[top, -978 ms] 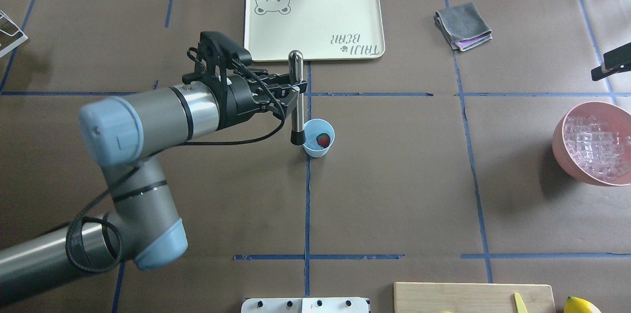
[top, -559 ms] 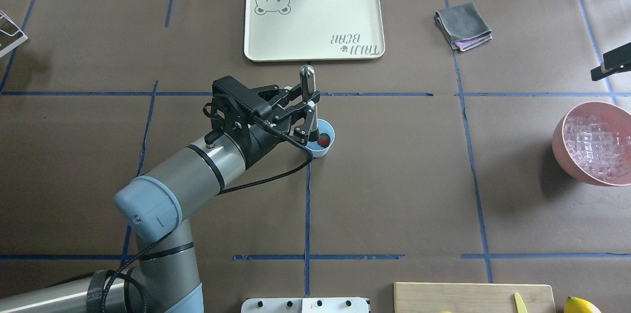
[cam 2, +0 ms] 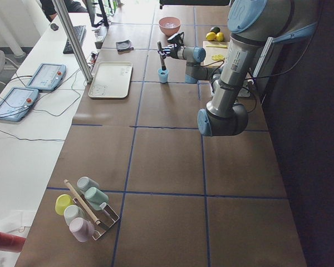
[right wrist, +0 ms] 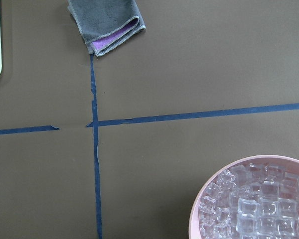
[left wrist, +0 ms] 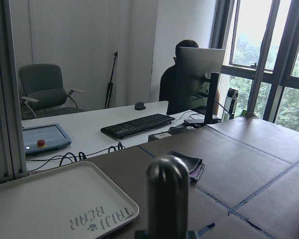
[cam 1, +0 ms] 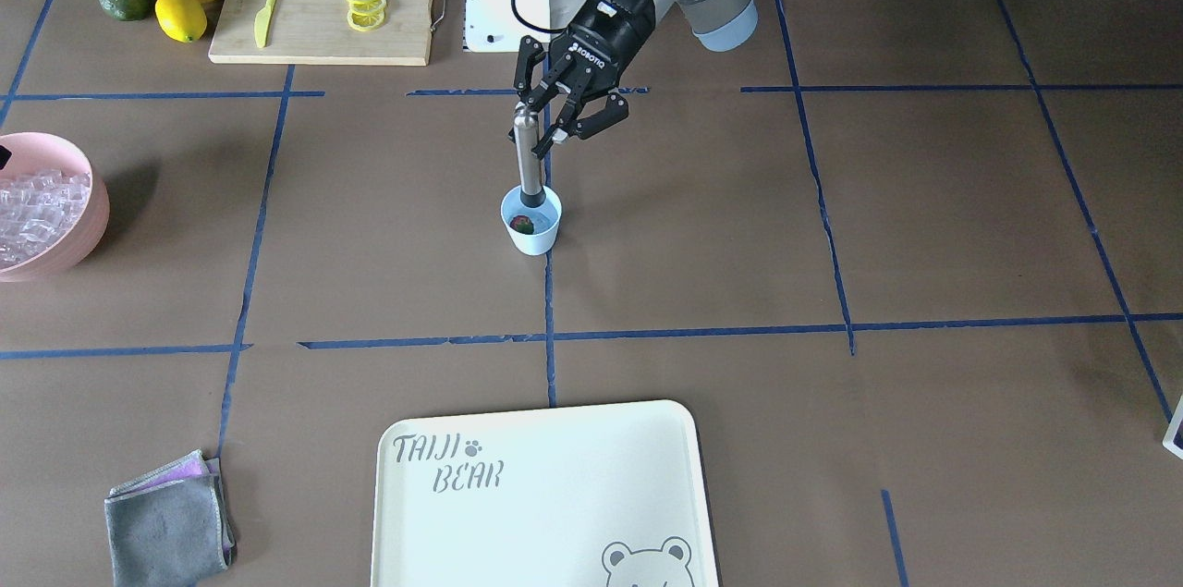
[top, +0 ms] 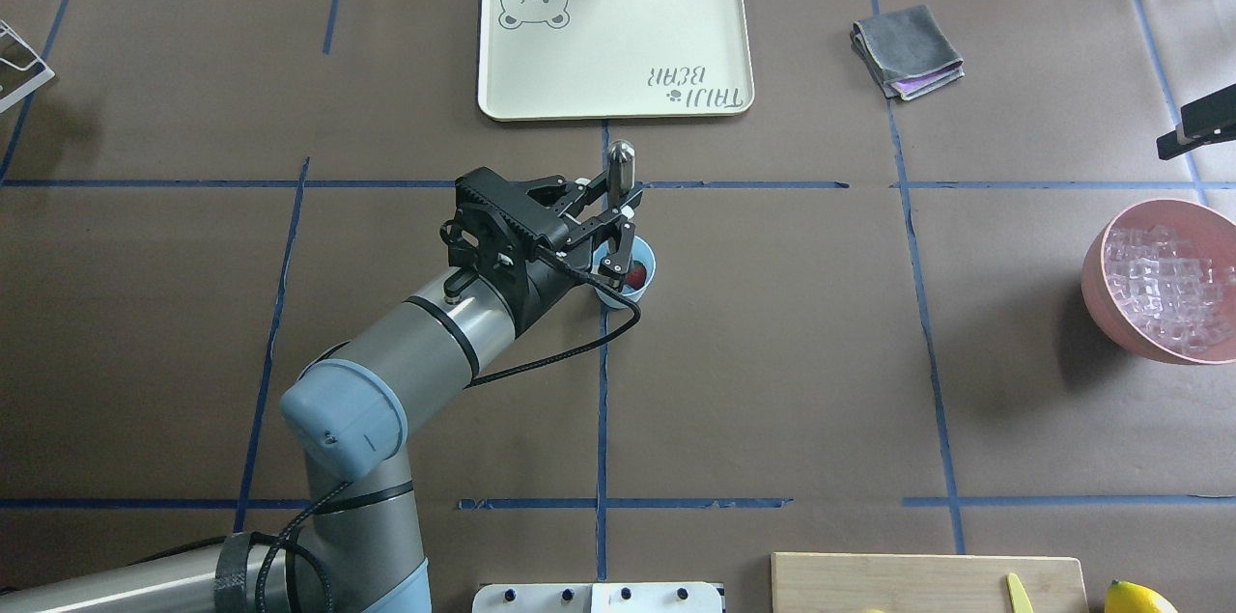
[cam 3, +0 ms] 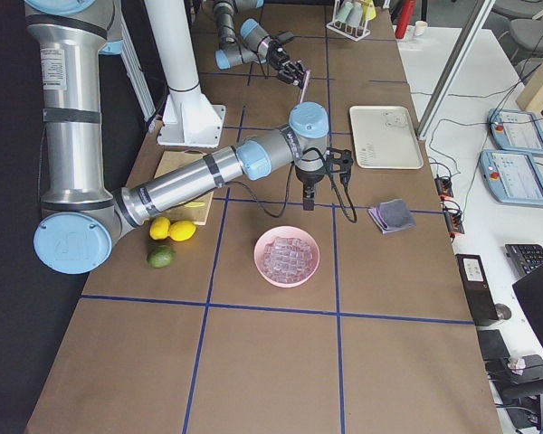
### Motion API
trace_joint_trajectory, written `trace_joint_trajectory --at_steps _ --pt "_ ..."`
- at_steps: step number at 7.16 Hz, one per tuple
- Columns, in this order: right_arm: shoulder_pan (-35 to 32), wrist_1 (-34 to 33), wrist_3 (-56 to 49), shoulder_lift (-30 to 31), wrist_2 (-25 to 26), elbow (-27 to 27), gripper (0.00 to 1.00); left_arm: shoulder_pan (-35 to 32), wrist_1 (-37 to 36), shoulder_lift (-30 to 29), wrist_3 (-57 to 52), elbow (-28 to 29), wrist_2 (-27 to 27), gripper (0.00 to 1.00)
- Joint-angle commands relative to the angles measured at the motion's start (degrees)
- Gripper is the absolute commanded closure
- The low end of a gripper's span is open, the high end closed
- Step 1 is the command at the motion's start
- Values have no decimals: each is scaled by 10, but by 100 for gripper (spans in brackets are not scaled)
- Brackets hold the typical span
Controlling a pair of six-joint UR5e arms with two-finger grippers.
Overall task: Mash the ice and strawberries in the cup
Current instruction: 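Lower the pestle into the cup and press down on the contents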
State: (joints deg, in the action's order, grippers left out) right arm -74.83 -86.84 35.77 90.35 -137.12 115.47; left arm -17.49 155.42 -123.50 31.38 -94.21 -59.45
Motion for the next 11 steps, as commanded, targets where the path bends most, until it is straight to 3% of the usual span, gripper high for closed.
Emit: trace_joint_trajectory --at_steps 1,8,10,11 --pt "0 0 0 0 -1 -2 0 13 1 -8 -2 24 3 100" --pt "0 0 0 0 0 -7 0 19 -2 -9 -5 18 0 100" --pt "0 1 -1 0 -1 -7 0 19 -33 -35 -48 -31 -3 100" --pt "0 1 -1 1 -1 -9 0 15 -115 -32 -48 -76 -6 100"
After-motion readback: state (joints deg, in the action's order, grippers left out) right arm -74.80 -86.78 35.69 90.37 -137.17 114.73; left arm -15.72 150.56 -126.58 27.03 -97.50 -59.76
